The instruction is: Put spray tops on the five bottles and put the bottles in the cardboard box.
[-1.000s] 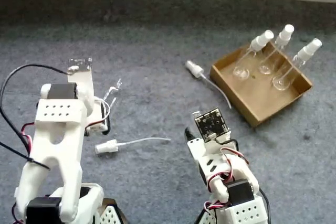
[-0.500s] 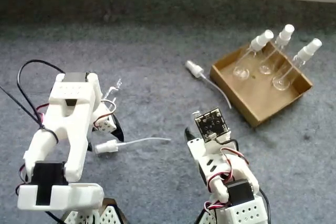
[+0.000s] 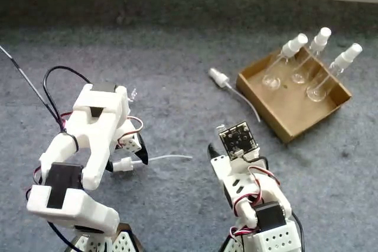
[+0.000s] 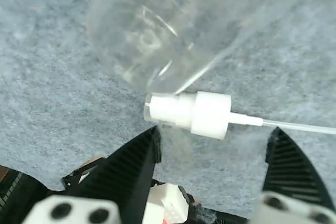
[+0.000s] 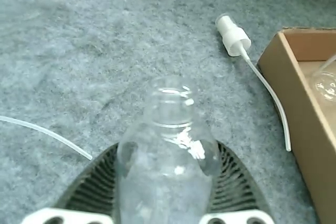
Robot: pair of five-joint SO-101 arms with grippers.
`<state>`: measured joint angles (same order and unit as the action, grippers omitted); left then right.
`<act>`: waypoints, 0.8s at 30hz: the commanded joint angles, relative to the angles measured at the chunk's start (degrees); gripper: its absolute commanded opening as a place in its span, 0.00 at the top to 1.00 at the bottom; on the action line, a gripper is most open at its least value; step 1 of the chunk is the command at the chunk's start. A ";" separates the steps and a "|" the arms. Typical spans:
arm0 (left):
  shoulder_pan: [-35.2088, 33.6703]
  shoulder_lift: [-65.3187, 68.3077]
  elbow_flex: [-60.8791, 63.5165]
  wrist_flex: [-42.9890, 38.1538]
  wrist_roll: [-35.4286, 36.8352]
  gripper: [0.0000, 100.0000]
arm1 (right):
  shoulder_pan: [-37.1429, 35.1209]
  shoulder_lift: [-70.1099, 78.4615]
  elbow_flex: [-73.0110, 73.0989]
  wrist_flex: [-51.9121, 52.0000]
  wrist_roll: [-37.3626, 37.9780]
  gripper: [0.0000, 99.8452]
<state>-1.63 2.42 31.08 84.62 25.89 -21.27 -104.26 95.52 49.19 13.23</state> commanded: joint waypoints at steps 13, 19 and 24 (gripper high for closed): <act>6.81 -0.04 -3.03 -9.85 8.70 0.83 | 0.48 -1.01 1.71 -1.27 0.09 0.97; 7.96 -0.40 -3.21 -9.85 8.53 0.78 | 0.48 -1.01 1.71 -1.27 0.09 0.97; 8.31 -0.40 -3.21 -9.58 8.53 0.72 | 0.48 -1.01 1.71 -1.27 0.09 0.97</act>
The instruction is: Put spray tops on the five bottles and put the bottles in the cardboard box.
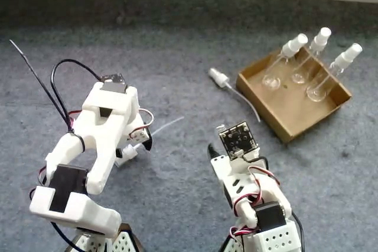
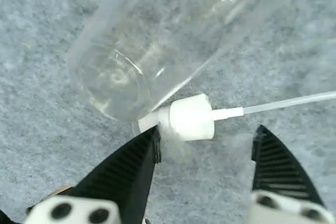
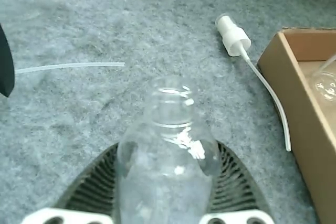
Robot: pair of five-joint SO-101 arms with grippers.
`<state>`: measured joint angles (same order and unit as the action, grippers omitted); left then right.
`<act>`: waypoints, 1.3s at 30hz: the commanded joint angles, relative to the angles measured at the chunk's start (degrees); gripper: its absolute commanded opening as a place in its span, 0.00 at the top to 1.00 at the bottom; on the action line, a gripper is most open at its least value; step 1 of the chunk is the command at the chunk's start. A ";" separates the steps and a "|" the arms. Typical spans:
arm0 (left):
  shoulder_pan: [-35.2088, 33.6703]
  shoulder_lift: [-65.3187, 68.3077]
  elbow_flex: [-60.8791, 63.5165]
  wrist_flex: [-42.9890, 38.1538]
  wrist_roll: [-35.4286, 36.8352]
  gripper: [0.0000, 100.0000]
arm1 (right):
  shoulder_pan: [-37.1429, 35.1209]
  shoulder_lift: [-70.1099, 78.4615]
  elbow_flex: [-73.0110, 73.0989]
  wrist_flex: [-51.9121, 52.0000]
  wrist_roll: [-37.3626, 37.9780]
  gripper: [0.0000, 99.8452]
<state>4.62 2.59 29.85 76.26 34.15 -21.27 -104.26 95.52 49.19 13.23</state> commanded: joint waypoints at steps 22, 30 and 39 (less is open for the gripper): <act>1.45 -0.57 -8.48 2.64 -36.57 0.70 | 0.48 -1.01 1.71 -1.45 0.09 0.97; 1.45 -0.31 -7.87 2.55 -57.76 0.70 | 0.48 -1.01 1.71 -1.45 0.09 0.97; -0.31 -0.04 -7.78 2.11 -69.89 0.70 | 0.48 -1.01 1.71 -1.45 0.09 0.97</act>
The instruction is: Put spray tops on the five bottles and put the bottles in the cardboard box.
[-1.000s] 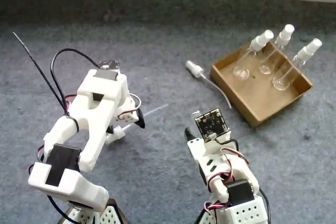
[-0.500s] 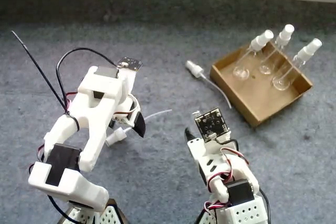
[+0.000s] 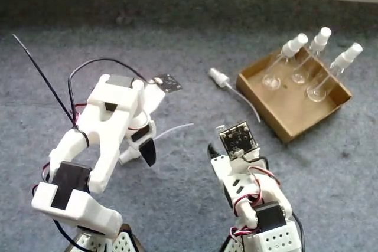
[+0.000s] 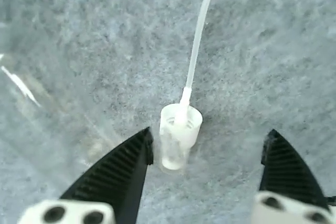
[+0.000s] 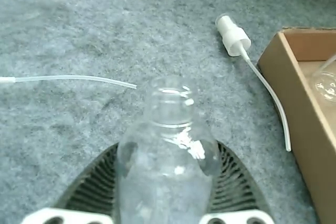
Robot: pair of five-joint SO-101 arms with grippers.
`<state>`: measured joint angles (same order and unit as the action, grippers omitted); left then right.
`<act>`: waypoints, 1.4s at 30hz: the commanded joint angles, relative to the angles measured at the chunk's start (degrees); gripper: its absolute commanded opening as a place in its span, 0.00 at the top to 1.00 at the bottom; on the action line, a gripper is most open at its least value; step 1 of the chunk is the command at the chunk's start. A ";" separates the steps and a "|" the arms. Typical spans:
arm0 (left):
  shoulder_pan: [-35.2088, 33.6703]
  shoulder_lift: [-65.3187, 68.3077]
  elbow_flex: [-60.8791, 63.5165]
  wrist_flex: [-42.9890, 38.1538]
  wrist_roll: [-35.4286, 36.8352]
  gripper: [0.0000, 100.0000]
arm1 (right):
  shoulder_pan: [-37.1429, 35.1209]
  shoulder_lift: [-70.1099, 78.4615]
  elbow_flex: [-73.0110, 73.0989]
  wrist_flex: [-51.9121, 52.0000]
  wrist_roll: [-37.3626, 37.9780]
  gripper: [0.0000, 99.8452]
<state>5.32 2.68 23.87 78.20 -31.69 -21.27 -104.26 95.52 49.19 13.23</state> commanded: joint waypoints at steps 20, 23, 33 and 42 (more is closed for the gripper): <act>-3.56 -0.13 6.55 -13.01 -9.67 0.88 | 0.48 -1.01 1.71 -1.45 0.09 0.97; -3.47 -0.13 6.64 -12.75 -9.67 0.88 | 0.48 -1.01 1.71 -1.45 0.09 0.97; 0.13 -0.66 6.02 -12.75 -9.93 0.88 | 0.48 -1.01 1.71 -1.45 0.09 0.97; 5.67 -0.66 6.02 -12.75 -18.99 0.89 | 0.48 -1.01 1.71 -1.45 0.09 0.97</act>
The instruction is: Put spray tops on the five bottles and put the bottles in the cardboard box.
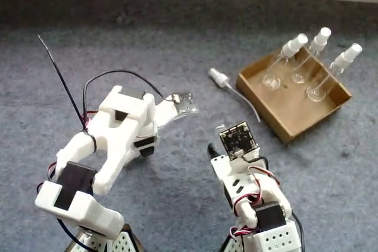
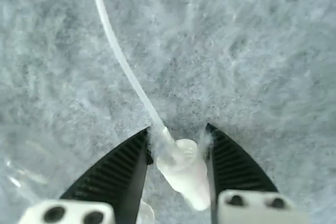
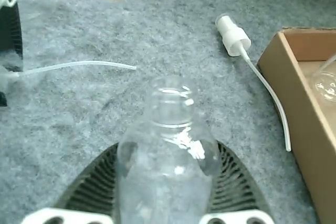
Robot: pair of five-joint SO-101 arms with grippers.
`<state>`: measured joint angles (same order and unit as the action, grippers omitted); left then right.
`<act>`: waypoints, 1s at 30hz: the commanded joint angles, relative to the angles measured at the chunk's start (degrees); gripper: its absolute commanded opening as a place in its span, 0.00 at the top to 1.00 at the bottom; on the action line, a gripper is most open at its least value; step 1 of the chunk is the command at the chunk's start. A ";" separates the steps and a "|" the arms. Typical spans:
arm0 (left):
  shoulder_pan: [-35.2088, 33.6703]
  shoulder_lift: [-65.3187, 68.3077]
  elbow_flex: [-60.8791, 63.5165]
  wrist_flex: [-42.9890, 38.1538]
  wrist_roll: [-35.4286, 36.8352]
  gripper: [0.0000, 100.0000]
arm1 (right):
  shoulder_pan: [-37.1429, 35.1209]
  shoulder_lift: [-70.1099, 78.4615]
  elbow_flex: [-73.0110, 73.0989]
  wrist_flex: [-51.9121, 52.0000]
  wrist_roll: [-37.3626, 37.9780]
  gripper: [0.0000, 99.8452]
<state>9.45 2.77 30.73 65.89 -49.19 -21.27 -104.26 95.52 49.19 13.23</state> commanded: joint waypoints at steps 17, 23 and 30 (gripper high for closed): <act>0.48 -0.84 -0.75 6.51 -1.14 0.85 | 0.48 -1.01 1.71 -1.45 0.09 0.97; 0.48 -0.84 -1.45 6.86 4.04 0.84 | 0.48 -1.01 1.71 -1.45 0.09 0.97; 0.04 -0.84 -3.82 10.55 4.40 0.85 | 0.48 -1.01 1.71 -1.45 0.09 0.97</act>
<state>9.89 2.77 30.73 73.01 -45.58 -21.27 -104.26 95.52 49.19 13.23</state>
